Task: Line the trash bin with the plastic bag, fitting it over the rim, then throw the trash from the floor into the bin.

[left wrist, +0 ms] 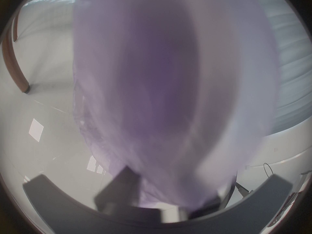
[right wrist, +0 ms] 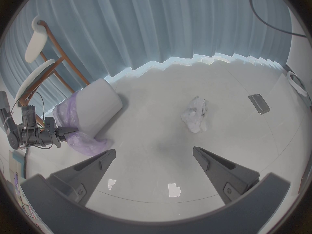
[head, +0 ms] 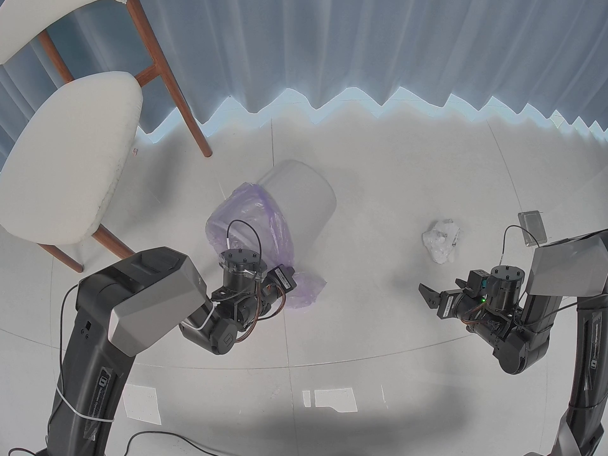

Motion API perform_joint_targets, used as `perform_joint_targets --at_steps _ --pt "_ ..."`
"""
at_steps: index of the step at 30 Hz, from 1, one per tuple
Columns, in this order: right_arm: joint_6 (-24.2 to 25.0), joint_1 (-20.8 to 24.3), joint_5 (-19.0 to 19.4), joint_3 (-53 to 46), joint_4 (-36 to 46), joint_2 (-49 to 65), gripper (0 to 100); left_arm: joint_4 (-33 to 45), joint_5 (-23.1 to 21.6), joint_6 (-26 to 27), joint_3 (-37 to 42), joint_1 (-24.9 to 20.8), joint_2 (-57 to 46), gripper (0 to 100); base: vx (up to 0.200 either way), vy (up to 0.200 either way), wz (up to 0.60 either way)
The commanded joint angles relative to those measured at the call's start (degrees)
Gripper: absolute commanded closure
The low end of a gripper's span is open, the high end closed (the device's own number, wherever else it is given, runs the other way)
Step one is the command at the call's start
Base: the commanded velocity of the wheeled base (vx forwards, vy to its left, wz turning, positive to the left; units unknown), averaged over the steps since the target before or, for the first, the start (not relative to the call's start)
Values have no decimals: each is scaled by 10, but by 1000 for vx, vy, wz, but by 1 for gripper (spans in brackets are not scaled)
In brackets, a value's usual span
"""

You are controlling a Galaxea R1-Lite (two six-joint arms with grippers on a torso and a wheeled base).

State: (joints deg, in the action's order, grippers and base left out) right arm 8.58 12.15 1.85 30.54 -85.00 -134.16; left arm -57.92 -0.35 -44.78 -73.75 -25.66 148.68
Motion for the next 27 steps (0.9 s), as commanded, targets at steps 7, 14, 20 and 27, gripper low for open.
perform_joint_targets --at_steps 7,14,20,27 --pt "0 3 0 -21 -22 -6 0 22 0 7 4 3 -82 100 0 0 0" --pt "3 3 0 -21 -23 -5 0 181 -11 45 -4 -4 -188 100 0 0 0" --pt "6 5 0 -22 -24 -6 0 441 -69 50 -79 -18 -285 100 0 0 0" --pt "6 12 0 -23 -41 -13 0 664 -81 78 -191 -14 -310 100 0 0 0"
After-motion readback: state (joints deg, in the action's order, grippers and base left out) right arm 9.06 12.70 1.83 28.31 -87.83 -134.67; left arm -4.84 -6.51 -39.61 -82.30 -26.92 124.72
